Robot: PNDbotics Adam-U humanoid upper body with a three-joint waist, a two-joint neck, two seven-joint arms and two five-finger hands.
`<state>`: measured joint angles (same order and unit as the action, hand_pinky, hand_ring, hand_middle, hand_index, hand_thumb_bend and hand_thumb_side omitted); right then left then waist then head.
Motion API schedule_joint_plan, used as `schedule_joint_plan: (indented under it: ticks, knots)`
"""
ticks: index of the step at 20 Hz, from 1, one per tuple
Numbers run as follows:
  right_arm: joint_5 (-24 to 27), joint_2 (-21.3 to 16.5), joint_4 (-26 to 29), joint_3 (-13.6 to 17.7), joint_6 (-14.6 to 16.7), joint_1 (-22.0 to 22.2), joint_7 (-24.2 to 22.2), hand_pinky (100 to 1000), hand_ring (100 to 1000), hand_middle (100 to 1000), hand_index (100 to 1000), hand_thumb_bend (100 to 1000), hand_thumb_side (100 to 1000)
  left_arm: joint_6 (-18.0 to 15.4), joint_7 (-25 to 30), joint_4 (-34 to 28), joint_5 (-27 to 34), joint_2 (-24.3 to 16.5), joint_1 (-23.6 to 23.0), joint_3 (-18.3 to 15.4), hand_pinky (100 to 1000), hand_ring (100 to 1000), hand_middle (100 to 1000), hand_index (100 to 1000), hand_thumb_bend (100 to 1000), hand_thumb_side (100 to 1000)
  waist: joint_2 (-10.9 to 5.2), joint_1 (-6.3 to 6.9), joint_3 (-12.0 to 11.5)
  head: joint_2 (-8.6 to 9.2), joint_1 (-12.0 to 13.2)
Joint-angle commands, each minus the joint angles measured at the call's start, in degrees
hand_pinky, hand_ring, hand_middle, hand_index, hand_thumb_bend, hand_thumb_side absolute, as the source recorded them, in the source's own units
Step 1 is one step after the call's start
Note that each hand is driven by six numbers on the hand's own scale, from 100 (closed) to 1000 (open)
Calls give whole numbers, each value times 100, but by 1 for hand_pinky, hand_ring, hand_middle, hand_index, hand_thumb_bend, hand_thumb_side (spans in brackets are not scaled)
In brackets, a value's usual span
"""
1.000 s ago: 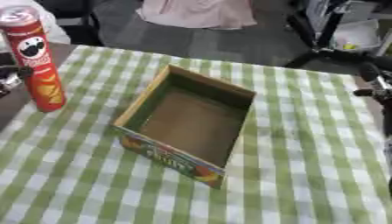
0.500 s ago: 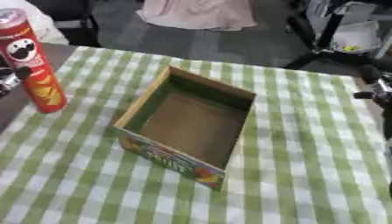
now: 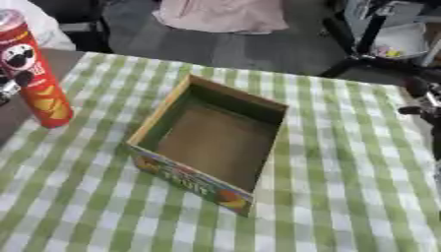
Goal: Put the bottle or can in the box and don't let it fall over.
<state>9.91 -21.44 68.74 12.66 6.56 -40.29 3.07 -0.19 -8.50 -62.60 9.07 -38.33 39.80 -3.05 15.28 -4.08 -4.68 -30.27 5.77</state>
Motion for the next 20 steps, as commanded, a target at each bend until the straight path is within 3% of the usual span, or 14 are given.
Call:
schedule_joint_plan:
  ticks: [1,20]
  knots:
    - [32,-126,66,22,13,-112,-15,536,892,1000,796,1000,541,-16,-77,-50,41,-117,122,-61,1000,880,806,899,799,507,-73,32,12,89,8]
    - [29,-121,64,26,-46,-137,-11,534,880,1000,791,1000,541,-114,-357,14,-33,-45,307,-59,1000,876,787,885,856,521,14,52,61,119,22]
